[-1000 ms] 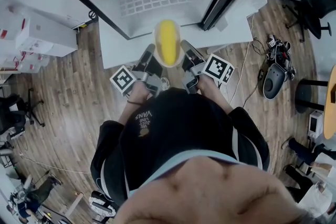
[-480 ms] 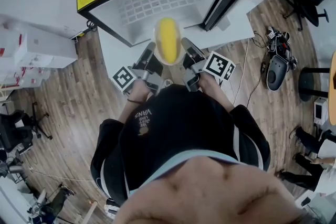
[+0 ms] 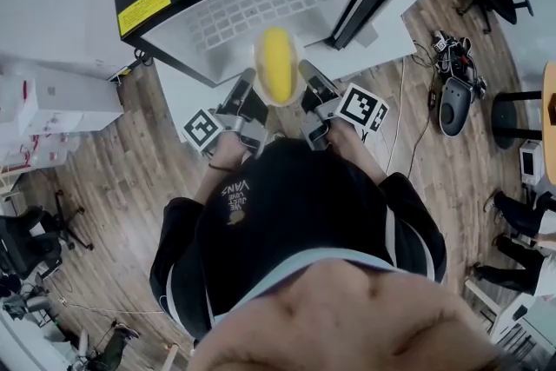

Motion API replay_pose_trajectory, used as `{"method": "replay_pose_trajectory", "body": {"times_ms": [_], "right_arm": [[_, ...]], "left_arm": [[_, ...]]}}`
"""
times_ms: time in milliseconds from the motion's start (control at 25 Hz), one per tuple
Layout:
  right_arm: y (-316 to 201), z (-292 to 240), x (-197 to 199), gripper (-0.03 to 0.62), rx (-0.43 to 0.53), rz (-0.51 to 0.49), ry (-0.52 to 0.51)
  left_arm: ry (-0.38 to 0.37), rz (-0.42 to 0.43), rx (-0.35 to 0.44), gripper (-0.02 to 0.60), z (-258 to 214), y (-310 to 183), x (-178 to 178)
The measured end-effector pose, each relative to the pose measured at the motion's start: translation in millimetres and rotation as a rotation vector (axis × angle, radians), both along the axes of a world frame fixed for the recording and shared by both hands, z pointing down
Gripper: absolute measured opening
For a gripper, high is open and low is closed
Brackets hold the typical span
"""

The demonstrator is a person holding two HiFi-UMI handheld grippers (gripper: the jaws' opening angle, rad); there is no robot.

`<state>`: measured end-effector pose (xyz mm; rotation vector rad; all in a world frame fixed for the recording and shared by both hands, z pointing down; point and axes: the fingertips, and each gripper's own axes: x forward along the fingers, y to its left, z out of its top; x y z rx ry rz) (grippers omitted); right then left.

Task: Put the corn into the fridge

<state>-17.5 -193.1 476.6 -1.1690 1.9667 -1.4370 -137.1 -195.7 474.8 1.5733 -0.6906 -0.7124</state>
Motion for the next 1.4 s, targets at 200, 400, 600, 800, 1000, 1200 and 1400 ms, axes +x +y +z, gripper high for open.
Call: {"method": "replay_pose_trajectory", "body": {"times_ms": [200, 400, 600, 800, 1000, 1200, 1400], "right_arm": [[-7.7, -0.1, 3.2, 0.023, 0.001, 0.007, 0.003], [-17.9, -0.9, 7.2, 0.023, -0.013, -0.005, 0.015], [-37.2, -7.4, 9.1, 0.023, 0.006, -0.038, 0.006], [-57.0, -11.3, 15.3, 0.023, 0.014, -0.067, 0.010], [-73.4, -14.0, 13.6, 0.023, 0.020, -0.094, 0.014], [-89.1, -14.9, 13.1, 0.023, 0.025, -0.120, 0.020], [-101.2, -11.8, 11.4, 0.023, 0.006, -0.140, 0.024]], "left_arm": [[-0.004, 0.005, -0.008, 0.029, 2.7, -7.6, 1.9], [-0.005, -0.012, -0.001, 0.029, 0.0, -16.4, 4.4], [0.002, -0.042, 0.002, 0.029, -5.4, -31.3, 7.8], [0.001, -0.072, 0.006, 0.029, -8.4, -48.2, 13.6], [0.002, -0.103, 0.006, 0.029, -10.9, -61.2, 12.3], [-0.005, -0.133, 0.008, 0.029, -11.7, -73.2, 12.2], [-0.022, -0.164, -0.007, 0.029, -9.9, -82.9, 9.2]]}}
